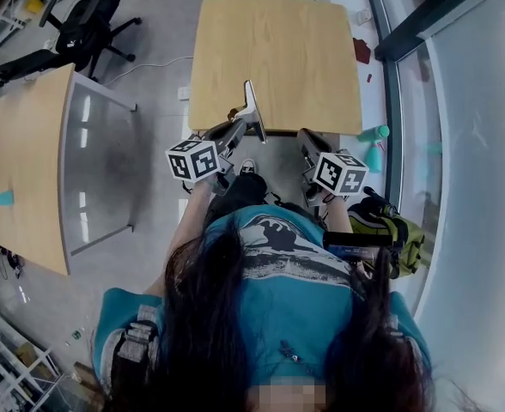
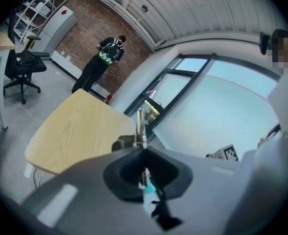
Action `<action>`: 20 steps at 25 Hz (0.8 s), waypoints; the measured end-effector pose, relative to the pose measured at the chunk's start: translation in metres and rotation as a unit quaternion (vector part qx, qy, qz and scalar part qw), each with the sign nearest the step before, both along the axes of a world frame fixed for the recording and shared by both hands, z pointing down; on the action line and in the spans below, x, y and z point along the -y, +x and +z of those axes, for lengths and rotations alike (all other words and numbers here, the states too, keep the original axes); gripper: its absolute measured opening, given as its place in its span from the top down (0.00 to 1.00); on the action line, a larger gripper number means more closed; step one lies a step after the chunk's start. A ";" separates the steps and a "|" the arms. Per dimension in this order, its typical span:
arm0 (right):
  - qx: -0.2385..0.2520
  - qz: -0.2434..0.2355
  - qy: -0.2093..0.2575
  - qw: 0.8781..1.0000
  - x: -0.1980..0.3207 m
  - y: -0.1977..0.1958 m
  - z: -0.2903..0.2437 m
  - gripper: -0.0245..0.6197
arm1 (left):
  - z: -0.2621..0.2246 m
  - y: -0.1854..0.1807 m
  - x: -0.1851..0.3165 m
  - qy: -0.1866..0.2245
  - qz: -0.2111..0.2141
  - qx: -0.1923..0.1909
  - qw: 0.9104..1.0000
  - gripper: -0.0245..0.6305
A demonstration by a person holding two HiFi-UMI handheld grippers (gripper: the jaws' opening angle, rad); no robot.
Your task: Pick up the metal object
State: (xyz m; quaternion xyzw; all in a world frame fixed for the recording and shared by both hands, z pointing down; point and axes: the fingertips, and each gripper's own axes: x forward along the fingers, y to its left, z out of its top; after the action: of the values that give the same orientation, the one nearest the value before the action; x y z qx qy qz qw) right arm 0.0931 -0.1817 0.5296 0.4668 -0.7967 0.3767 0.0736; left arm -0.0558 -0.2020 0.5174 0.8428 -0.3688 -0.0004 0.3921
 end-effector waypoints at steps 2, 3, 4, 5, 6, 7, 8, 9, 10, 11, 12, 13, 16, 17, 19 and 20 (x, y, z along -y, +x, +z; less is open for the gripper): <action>0.004 -0.002 0.001 1.000 -0.014 0.013 0.000 0.93 | 0.000 0.016 -0.016 -0.001 -0.002 -0.003 1.000 0.96; 0.006 -0.005 0.001 1.000 -0.022 0.018 0.001 0.93 | 0.000 0.024 -0.026 -0.003 -0.002 -0.003 1.000 0.96; 0.006 -0.009 0.001 1.000 -0.032 0.022 0.001 0.93 | 0.002 0.031 -0.037 -0.005 -0.002 -0.002 1.000 0.96; 0.006 -0.015 0.000 1.000 -0.042 0.025 0.003 0.93 | 0.004 0.037 -0.048 -0.009 -0.004 -0.001 1.000 0.96; 0.007 -0.020 -0.001 1.000 -0.052 0.028 0.004 0.93 | 0.007 0.043 -0.059 -0.013 -0.006 -0.001 1.000 0.96; 0.007 -0.026 -0.002 1.000 -0.062 0.031 0.006 0.93 | 0.009 0.048 -0.070 -0.016 -0.009 -0.002 1.000 0.96; 0.007 -0.030 -0.005 1.000 -0.072 0.034 0.009 0.93 | 0.012 0.052 -0.080 -0.019 -0.014 -0.004 1.000 0.96; 0.008 -0.035 -0.007 0.999 -0.082 0.038 0.012 0.93 | 0.014 0.057 -0.090 -0.022 -0.018 -0.006 1.000 0.96; 0.008 -0.039 -0.010 0.999 -0.092 0.041 0.015 0.93 | 0.016 0.061 -0.100 -0.023 -0.023 -0.008 0.999 0.96; 0.010 -0.042 -0.013 0.999 -0.103 0.044 0.018 0.93 | 0.017 0.065 -0.110 -0.024 -0.027 -0.009 0.999 0.96; 0.011 -0.045 -0.016 0.999 -0.113 0.047 0.021 0.93 | 0.019 0.068 -0.119 -0.024 -0.029 -0.009 0.999 0.96; 0.013 -0.047 -0.019 0.999 -0.123 0.051 0.024 0.93 | 0.020 0.071 -0.128 -0.025 -0.032 -0.008 0.999 0.96; 0.018 -0.051 -0.025 0.998 -0.148 0.057 0.029 0.93 | 0.023 0.077 -0.153 -0.029 -0.038 -0.002 0.999 0.96; 0.020 -0.052 -0.027 0.998 -0.155 0.057 0.030 0.93 | 0.023 0.078 -0.160 -0.031 -0.038 0.001 0.999 0.96; 0.025 -0.054 -0.027 0.998 -0.167 0.056 0.028 0.93 | 0.022 0.077 -0.172 -0.033 -0.039 0.005 0.999 0.96; 0.026 -0.054 -0.026 0.998 -0.172 0.056 0.028 0.93 | 0.021 0.077 -0.177 -0.033 -0.039 0.007 0.999 0.96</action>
State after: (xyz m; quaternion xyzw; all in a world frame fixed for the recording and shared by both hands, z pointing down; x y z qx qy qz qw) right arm 0.1487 -0.0098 0.5572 0.4113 -0.8121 0.4051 0.0849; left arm 0.0210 -0.0250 0.5386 0.8141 -0.4040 0.0021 0.4171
